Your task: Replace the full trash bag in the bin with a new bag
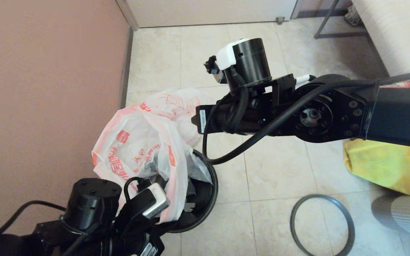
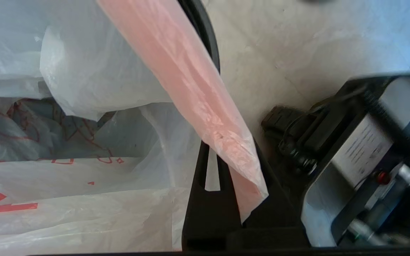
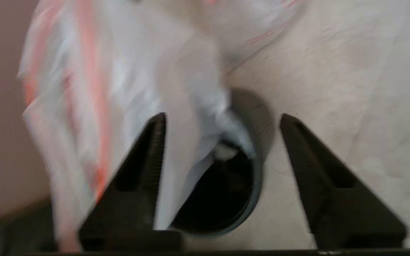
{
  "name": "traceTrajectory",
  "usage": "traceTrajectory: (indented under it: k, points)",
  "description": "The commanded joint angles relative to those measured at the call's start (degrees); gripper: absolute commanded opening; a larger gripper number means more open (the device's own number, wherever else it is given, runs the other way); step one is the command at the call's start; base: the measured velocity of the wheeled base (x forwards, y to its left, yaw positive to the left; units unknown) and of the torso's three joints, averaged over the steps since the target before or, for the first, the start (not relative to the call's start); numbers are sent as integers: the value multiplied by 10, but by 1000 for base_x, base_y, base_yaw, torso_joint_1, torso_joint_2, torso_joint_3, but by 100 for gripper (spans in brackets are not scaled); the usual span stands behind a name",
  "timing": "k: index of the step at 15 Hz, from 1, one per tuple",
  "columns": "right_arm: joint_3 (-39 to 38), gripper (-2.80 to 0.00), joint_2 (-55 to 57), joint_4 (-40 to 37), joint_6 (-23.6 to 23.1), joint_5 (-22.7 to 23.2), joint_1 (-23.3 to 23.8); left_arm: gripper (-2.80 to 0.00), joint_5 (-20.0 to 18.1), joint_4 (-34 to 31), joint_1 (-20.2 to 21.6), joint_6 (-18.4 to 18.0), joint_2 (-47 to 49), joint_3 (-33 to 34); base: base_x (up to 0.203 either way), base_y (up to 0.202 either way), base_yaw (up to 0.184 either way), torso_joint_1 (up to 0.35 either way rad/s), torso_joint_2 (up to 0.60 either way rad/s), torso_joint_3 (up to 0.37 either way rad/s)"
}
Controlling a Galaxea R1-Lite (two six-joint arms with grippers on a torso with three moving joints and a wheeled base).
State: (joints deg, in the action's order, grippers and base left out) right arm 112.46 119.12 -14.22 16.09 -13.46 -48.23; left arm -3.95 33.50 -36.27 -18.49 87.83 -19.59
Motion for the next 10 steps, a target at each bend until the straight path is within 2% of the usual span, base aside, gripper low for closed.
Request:
traceTrajectory:
  k: [1,3,6,8,9,10]
  points:
    - [-2,0,-15,-9,1,36,0,-280,-21,14,1,14,-4,5,0,0,0,0,0,0]
    - [-5,0,-30,-39,0,81,-1,-280,-57,16,11,14,2,13,0,0,0,0,0,0]
    - [-4,0,-28,-101,-36,127,-2,-280,-76,18,21,15,4,19,0,0,0,0,0,0]
    - [-4,0,-20,-130,-65,148,2,-280,-148,59,34,13,-5,40,0,0,0,0,0,0]
    - [-3,0,-12,-131,-68,151,2,-280,-181,106,37,9,-1,55,0,0,0,0,0,0]
    - [-3,0,-9,-131,-76,151,-2,-280,-190,133,38,5,13,63,0,0,0,0,0,0]
